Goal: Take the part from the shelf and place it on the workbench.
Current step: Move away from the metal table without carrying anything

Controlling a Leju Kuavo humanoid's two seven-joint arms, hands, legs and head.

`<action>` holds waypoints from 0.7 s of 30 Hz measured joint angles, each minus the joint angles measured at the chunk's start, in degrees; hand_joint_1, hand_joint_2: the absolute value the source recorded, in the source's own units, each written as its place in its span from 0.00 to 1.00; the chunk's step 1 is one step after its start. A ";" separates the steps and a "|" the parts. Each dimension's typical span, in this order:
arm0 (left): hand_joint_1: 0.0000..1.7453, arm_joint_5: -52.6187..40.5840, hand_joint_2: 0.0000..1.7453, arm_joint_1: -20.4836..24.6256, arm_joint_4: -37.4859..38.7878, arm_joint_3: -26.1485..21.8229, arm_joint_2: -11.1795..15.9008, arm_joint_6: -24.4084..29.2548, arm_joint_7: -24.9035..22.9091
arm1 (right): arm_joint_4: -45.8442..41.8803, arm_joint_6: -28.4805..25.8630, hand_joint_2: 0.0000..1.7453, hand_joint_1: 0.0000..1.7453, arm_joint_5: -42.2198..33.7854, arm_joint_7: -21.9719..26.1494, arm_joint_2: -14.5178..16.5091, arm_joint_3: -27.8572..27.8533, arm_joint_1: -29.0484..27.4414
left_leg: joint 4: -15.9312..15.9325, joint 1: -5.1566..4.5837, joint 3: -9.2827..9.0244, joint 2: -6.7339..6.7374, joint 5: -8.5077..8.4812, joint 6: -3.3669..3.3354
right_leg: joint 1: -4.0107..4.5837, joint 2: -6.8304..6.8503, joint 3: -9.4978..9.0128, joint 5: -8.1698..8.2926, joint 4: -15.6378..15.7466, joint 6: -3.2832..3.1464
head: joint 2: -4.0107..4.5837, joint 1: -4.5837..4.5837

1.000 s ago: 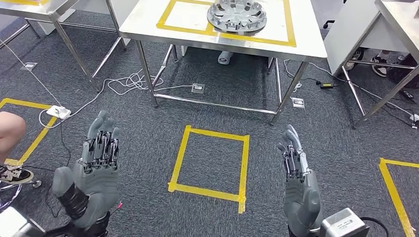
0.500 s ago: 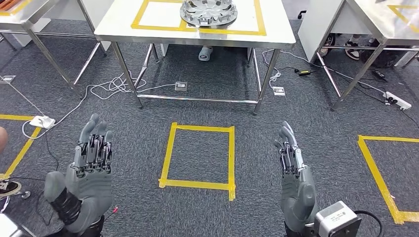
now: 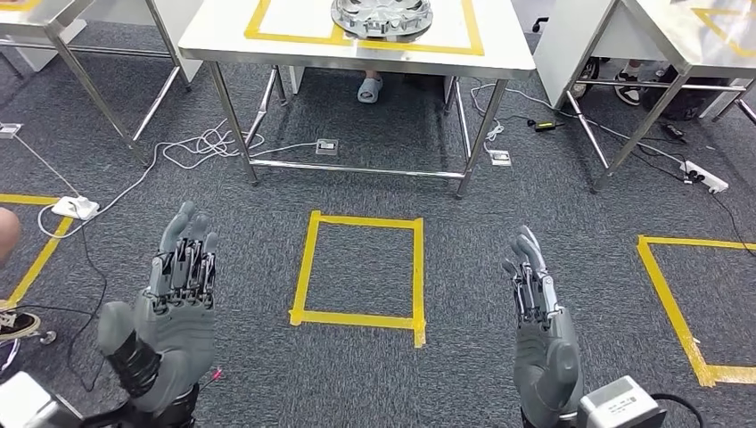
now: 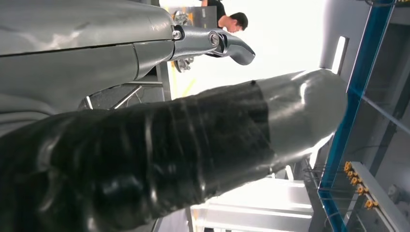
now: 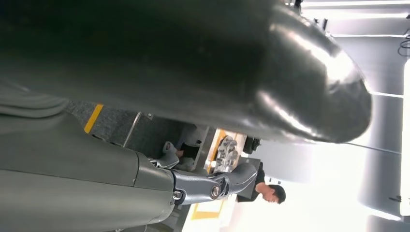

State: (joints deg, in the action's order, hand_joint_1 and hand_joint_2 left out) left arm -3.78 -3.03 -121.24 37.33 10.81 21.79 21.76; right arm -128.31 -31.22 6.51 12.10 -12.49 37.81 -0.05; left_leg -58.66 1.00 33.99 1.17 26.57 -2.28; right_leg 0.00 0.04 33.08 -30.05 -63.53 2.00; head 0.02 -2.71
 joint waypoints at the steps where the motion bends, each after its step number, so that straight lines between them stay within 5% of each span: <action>1: 0.00 0.00 0.00 0.01 0.00 0.00 -0.01 0.00 0.02 | -0.01 0.00 0.00 0.00 0.02 -0.01 0.01 0.00 0.06 | 0.02 -0.03 0.10 0.14 -0.23 0.19 | 0.27 0.42 -2.09 0.70 3.65 -0.47 | -0.01 0.03; 4: 0.00 0.00 0.00 0.02 0.00 0.01 -0.01 0.00 0.03 | -0.10 -0.01 0.00 0.00 0.12 -0.01 -0.01 0.00 0.16 | 0.19 0.16 0.32 0.62 -0.97 1.16 | 1.04 0.79 -3.38 1.15 7.00 -1.35 | -0.01 -0.04; 6: 0.00 0.00 0.00 0.01 0.00 -0.01 0.01 0.00 0.03 | -0.12 -0.02 0.00 0.00 0.14 -0.02 -0.02 0.00 0.15 | -0.09 0.24 0.71 0.59 -0.77 1.80 | 0.83 0.59 -3.68 2.05 7.76 -1.80 | -0.01 -0.13; 8: 0.00 0.00 0.00 -0.01 0.00 -0.03 0.03 0.01 0.04 | -0.11 -0.02 0.00 0.00 0.15 -0.05 -0.01 0.00 0.20 | -3.66 0.24 2.43 -0.09 2.07 2.25 | 0.47 0.54 -3.83 3.17 8.46 -2.26 | -0.01 0.35; 10: 0.00 0.00 0.00 -0.07 0.01 -0.04 0.05 0.01 0.03 | -0.07 -0.02 0.00 0.00 0.14 -0.09 -0.01 0.00 0.18 | -10.93 0.27 5.23 -0.68 6.24 2.58 | 0.46 0.42 -3.06 3.82 8.34 -2.52 | -0.01 1.16; 12: 0.00 0.01 0.00 -0.15 0.02 -0.04 0.08 0.02 0.03 | -0.01 -0.02 0.00 0.00 0.14 -0.11 -0.01 0.00 0.13 | -15.09 0.31 6.34 -0.78 7.54 2.79 | 0.45 0.14 -2.08 4.24 7.94 -2.45 | 0.00 1.77; 13: 0.00 0.02 0.00 -0.16 0.02 -0.04 0.11 0.02 0.03 | 0.01 -0.02 0.00 0.00 0.14 -0.13 -0.02 0.00 0.13 | -14.10 0.33 5.40 -0.79 6.73 2.81 | 0.42 -0.02 -1.63 4.38 7.62 -2.36 | -0.01 2.00; 17: 0.00 0.02 0.00 -0.10 0.01 -0.04 0.23 0.02 0.04 | 0.03 -0.02 0.00 0.00 0.14 -0.16 -0.02 0.00 0.15 | -1.45 0.35 -2.25 -1.36 2.98 2.22 | 0.47 -0.65 0.21 4.52 5.60 -1.51 | -0.01 2.70; 21: 0.00 0.02 0.00 -0.12 -0.02 -0.03 0.24 0.01 0.04 | 0.01 -0.02 0.00 0.00 0.16 -0.17 -0.02 0.02 0.13 | -0.53 0.23 -2.18 -1.24 2.08 0.62 | 0.31 -0.81 1.47 4.83 4.80 -0.25 | 0.01 2.31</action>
State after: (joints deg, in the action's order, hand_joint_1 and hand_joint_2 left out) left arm -3.76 -3.14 -121.26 37.30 11.05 21.80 21.80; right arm -128.30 -31.23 6.67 11.93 -12.50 37.83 0.09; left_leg -59.19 1.23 31.81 -0.06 28.65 -1.66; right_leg 0.31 -0.78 34.55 -25.22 -58.72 1.75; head 0.02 -0.40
